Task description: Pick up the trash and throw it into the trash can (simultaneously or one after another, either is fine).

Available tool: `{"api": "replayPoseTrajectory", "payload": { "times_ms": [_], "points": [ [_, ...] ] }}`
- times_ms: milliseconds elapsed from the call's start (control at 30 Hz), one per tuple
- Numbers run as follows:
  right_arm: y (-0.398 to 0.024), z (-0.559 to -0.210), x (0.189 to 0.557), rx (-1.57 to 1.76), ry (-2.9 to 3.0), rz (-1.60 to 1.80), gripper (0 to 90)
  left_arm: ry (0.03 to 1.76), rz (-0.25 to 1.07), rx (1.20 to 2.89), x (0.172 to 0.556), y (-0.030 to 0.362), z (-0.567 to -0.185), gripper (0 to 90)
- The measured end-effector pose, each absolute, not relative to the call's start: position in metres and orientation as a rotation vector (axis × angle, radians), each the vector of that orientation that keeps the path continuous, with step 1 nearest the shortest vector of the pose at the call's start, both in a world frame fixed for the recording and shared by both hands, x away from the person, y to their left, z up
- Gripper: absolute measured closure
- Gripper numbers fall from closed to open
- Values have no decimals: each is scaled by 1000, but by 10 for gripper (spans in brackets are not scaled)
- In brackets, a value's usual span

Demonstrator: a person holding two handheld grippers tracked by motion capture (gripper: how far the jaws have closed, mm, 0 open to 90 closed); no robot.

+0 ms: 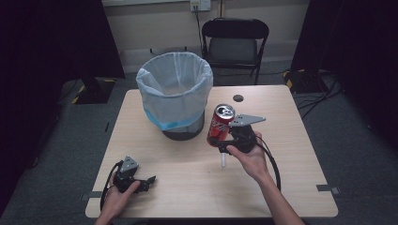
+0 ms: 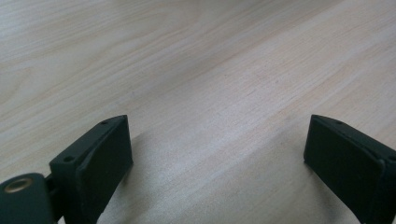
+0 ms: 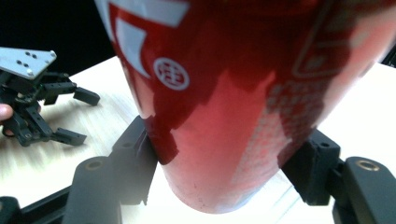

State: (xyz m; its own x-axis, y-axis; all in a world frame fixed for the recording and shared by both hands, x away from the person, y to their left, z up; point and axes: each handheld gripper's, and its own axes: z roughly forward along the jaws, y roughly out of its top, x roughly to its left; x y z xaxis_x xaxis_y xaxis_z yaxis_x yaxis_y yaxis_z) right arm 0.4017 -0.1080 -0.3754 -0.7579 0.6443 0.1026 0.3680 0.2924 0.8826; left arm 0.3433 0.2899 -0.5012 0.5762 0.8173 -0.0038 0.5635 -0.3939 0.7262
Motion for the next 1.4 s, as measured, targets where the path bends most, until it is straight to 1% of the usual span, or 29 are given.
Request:
{"api": "replayPoseTrajectory", "payload": {
  "times_ms": [167, 433, 800, 967, 1400],
  "points": [
    [-109, -370, 402, 912, 2283, 1472, 341, 1097, 467, 2109, 343, 290, -501, 73],
    [-112, -350, 402, 905, 2256, 1493, 341, 1096, 466, 2109, 343, 290, -501, 73],
    [-116, -306, 413, 879, 2171, 1575, 341, 1096, 466, 2109, 343, 290, -501, 72],
    [-112, -292, 417, 859, 2160, 1582, 342, 1096, 466, 2109, 343, 290, -501, 73],
    [-107, -268, 424, 828, 2131, 1629, 342, 1096, 467, 2109, 343, 290, -501, 73]
  ]
}}
